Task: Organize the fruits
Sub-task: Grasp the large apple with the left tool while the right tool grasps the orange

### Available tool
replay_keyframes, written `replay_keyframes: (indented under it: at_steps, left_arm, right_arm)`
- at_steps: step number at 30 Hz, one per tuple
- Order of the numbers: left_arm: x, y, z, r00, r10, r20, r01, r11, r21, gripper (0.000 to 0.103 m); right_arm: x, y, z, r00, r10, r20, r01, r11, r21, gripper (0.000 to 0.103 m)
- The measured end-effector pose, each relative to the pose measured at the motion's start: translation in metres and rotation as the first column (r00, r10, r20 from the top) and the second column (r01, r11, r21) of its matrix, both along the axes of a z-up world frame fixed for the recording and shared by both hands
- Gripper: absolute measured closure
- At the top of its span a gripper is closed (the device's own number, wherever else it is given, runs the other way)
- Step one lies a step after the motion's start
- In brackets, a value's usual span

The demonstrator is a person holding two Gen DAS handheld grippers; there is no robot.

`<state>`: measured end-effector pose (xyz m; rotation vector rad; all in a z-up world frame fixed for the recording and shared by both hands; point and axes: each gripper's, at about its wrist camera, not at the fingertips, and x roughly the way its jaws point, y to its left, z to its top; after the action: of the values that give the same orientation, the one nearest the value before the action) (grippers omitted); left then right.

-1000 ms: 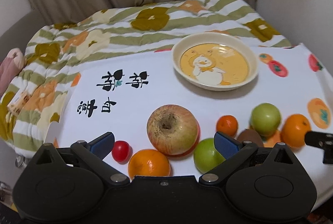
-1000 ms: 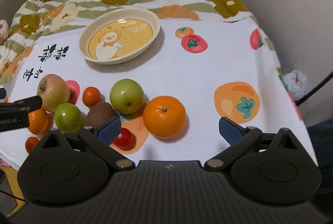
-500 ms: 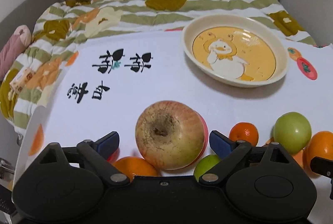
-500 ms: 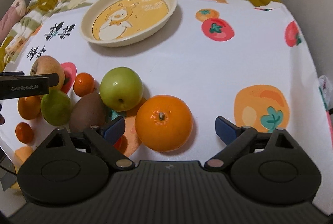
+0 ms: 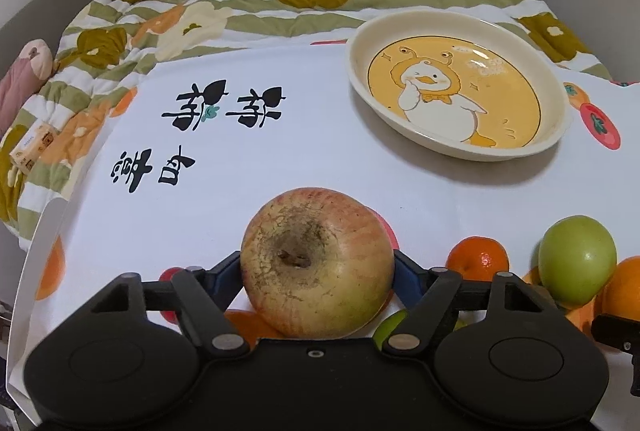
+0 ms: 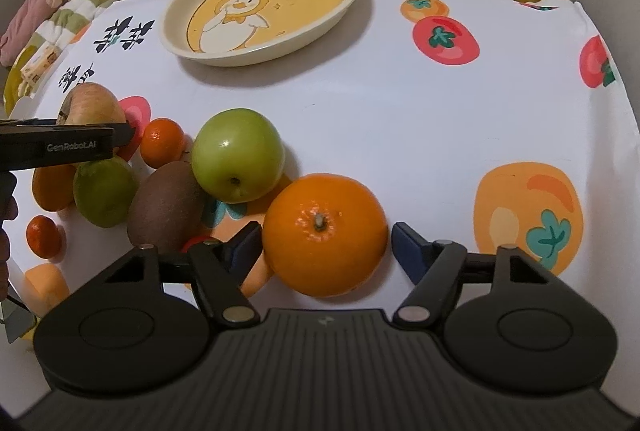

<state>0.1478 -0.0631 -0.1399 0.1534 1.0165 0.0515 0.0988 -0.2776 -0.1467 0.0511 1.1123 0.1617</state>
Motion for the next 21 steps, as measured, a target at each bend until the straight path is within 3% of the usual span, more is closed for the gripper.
replay_keyframes:
  at_steps: [5, 21]
  left_arm:
    - [-0.002, -0.003, -0.001, 0.999, -0.033, 0.013, 0.033, 0.999, 0.018, 0.024]
    - [-0.023, 0.006, 0.021, 0.993, -0.095, 0.073, 0.097, 0.995, -0.022, 0.024]
  right_arm:
    - [0.001, 0.003, -0.001, 1.0, -0.011, 0.001, 0.011, 1.0, -0.009, 0.024]
    - [-0.012, 0.009, 0.015, 0.996, -0.085, 0.034, 0.086, 0.996, -0.029, 0.025]
